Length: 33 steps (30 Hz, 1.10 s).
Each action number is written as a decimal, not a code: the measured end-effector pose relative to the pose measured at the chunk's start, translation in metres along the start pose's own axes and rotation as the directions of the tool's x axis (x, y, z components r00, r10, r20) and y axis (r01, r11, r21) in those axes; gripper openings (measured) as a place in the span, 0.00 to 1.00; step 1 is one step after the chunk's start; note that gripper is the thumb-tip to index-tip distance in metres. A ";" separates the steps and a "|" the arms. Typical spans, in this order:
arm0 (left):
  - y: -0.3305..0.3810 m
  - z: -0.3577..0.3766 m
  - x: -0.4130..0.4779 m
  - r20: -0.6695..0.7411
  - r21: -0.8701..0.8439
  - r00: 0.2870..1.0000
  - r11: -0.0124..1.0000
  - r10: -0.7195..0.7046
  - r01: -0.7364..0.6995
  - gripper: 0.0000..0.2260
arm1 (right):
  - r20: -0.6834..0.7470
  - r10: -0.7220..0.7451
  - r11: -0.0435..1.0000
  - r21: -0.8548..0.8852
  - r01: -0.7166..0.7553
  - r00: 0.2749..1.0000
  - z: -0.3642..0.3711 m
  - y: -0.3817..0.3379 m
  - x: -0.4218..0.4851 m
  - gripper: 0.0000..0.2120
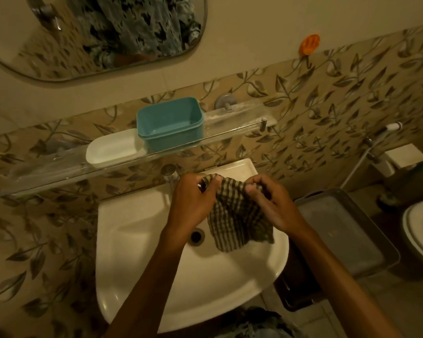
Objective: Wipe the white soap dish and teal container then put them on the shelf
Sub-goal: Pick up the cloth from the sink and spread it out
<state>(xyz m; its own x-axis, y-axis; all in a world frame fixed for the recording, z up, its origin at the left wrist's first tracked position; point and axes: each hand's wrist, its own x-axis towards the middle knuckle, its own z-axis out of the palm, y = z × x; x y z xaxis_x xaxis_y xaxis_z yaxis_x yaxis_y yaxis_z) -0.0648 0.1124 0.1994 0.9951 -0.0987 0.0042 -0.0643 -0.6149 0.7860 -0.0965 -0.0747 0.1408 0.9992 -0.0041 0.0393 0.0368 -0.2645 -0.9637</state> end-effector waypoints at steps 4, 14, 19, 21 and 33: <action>0.005 0.005 0.011 0.052 -0.035 0.999 0.999 0.017 -0.016 0.18 | 0.077 0.026 0.993 -0.115 -0.017 0.997 -0.024 -0.002 -0.003 0.15; 0.037 0.047 0.028 0.285 -0.132 0.931 0.971 0.229 -0.199 0.06 | 0.135 0.010 0.992 -0.127 0.007 0.991 -0.113 0.018 -0.018 0.06; 0.064 0.104 0.026 0.271 -0.223 0.918 0.947 0.288 -0.232 0.06 | 0.087 -0.010 0.981 -0.193 0.027 0.996 -0.184 0.034 -0.020 0.05; 0.068 0.139 0.024 0.273 -0.284 0.929 0.944 0.248 -0.168 0.08 | 0.074 -0.043 0.971 -0.234 0.059 0.996 -0.214 0.046 -0.018 0.04; 0.038 0.413 0.050 0.372 -0.077 0.927 0.995 -0.035 0.068 0.07 | 0.079 0.211 0.842 -0.521 -0.140 0.974 -0.348 0.276 0.009 0.02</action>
<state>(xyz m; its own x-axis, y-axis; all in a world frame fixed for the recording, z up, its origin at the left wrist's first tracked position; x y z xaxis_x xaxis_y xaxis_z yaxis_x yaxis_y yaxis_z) -0.0481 -0.2393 -0.0259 0.8972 -0.3616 -0.2535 0.0095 -0.5581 0.8297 -0.0828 -0.4829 -0.0330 0.9825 0.0165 -0.1855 -0.1162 -0.7244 -0.6795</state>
